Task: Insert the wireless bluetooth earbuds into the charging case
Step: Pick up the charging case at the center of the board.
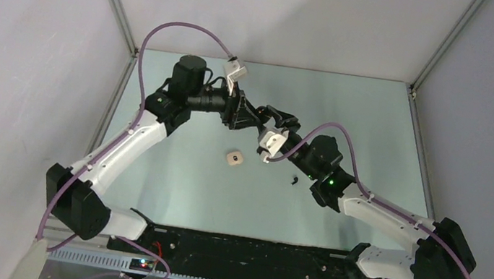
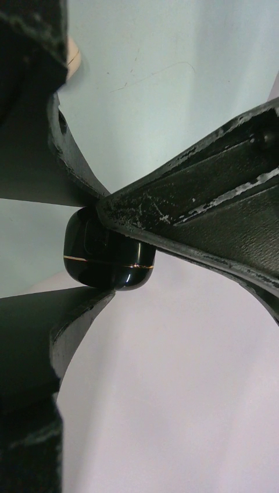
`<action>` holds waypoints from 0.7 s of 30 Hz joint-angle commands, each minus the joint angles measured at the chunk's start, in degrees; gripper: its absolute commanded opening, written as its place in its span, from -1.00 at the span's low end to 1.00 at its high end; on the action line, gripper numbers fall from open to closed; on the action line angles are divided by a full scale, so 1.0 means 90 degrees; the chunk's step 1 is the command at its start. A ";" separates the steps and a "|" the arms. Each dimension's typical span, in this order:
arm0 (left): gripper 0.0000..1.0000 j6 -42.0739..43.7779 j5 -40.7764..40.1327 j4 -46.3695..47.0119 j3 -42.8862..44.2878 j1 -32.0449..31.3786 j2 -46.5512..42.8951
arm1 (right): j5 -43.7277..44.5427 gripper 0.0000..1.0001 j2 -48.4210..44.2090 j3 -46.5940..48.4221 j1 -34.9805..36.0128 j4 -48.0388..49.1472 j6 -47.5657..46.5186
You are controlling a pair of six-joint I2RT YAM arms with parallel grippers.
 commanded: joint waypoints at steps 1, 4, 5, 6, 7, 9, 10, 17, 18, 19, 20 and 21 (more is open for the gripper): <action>0.15 -0.0387 0.0076 0.0407 0.0222 -0.0049 0.0057 | 0.0103 -1.00 -0.0139 0.0030 0.0087 0.0276 -0.0152; 0.16 -0.0494 0.0130 0.0500 0.0234 -0.0058 0.0099 | 0.0100 -1.00 -0.0143 0.0033 0.0110 0.0271 -0.0171; 0.14 -0.0504 0.0146 0.0529 0.0233 -0.0068 0.0106 | 0.0108 -1.00 -0.0140 0.0034 0.0119 0.0287 -0.0177; 0.10 -0.0510 0.0168 0.0533 0.0232 -0.0069 0.0116 | 0.0109 -1.00 -0.0149 0.0030 0.0128 0.0291 -0.0184; 0.07 -0.0515 0.0179 0.0552 0.0232 -0.0070 0.0124 | 0.0117 -1.00 -0.0151 0.0032 0.0126 0.0294 -0.0202; -0.08 -0.0507 0.0225 0.0573 0.0216 -0.0071 0.0122 | 0.0140 -1.00 -0.0152 0.0032 0.0131 0.0287 -0.0210; -0.24 -0.0495 0.0275 0.0575 0.0211 -0.0071 0.0122 | 0.0154 -1.00 -0.0155 0.0039 0.0134 0.0281 -0.0201; -0.99 0.0276 0.0655 0.0582 0.0030 -0.0020 -0.0043 | -0.0418 0.35 -0.0553 0.0654 -0.0275 -0.1735 0.0327; -0.99 0.0636 0.0721 0.0581 -0.0025 0.0035 -0.0154 | -0.0864 0.47 -0.0621 0.0794 -0.0397 -0.2476 0.0695; -1.00 0.0821 0.0905 0.0584 -0.0159 0.0075 -0.0216 | -0.1139 0.63 -0.0739 0.1101 -0.0645 -0.2848 0.0886; -1.00 0.1244 0.1007 0.0579 -0.0237 0.0166 -0.0276 | -0.1728 0.67 -0.0768 0.1300 -0.0783 -0.3772 0.1199; -1.00 0.1662 0.1169 0.0578 -0.0369 0.0214 -0.0397 | -0.2064 0.71 -0.0760 0.1735 -0.1045 -0.4287 0.1290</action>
